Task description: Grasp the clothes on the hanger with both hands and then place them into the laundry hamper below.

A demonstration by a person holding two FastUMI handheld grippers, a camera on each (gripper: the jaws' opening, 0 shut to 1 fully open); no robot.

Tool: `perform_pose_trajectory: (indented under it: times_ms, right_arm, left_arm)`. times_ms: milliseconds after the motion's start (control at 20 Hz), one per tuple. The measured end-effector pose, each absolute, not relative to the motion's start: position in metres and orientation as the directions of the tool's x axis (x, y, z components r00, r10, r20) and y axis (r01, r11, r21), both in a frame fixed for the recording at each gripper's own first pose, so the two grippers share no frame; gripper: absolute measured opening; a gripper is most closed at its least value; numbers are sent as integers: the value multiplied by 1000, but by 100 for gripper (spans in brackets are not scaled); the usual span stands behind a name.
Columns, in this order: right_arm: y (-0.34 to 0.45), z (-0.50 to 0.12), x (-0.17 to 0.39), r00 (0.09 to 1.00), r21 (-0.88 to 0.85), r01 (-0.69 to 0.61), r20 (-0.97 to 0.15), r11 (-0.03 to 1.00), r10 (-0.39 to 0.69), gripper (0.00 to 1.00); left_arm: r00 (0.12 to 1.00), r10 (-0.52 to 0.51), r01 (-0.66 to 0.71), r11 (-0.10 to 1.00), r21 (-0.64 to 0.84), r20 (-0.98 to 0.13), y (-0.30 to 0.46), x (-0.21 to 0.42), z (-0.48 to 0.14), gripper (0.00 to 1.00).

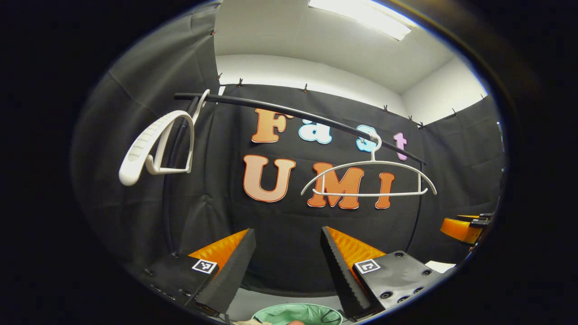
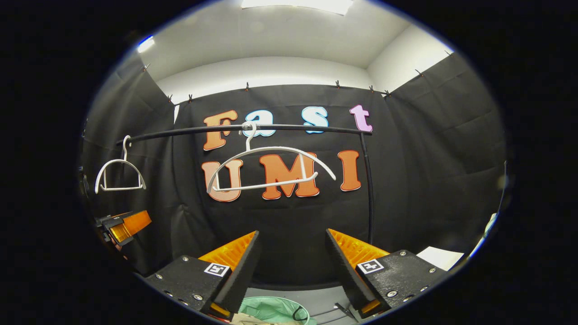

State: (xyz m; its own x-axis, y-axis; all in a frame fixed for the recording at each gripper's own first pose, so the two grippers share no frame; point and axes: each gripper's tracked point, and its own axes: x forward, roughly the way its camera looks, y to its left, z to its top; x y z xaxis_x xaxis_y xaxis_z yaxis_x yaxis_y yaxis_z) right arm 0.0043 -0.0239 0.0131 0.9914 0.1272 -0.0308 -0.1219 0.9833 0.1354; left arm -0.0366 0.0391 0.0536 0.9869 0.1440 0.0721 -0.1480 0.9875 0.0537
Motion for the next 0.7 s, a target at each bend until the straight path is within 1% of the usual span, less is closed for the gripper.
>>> perform_pose_trajectory:
  times_ms: [700]
  right_arm:
    - [-20, 7, -4, 988, 137, -139, -47, 981, 147, 88]
  left_arm:
    - [988, 135, -139, 988, 63, 77, 33, -41, 55, 95]
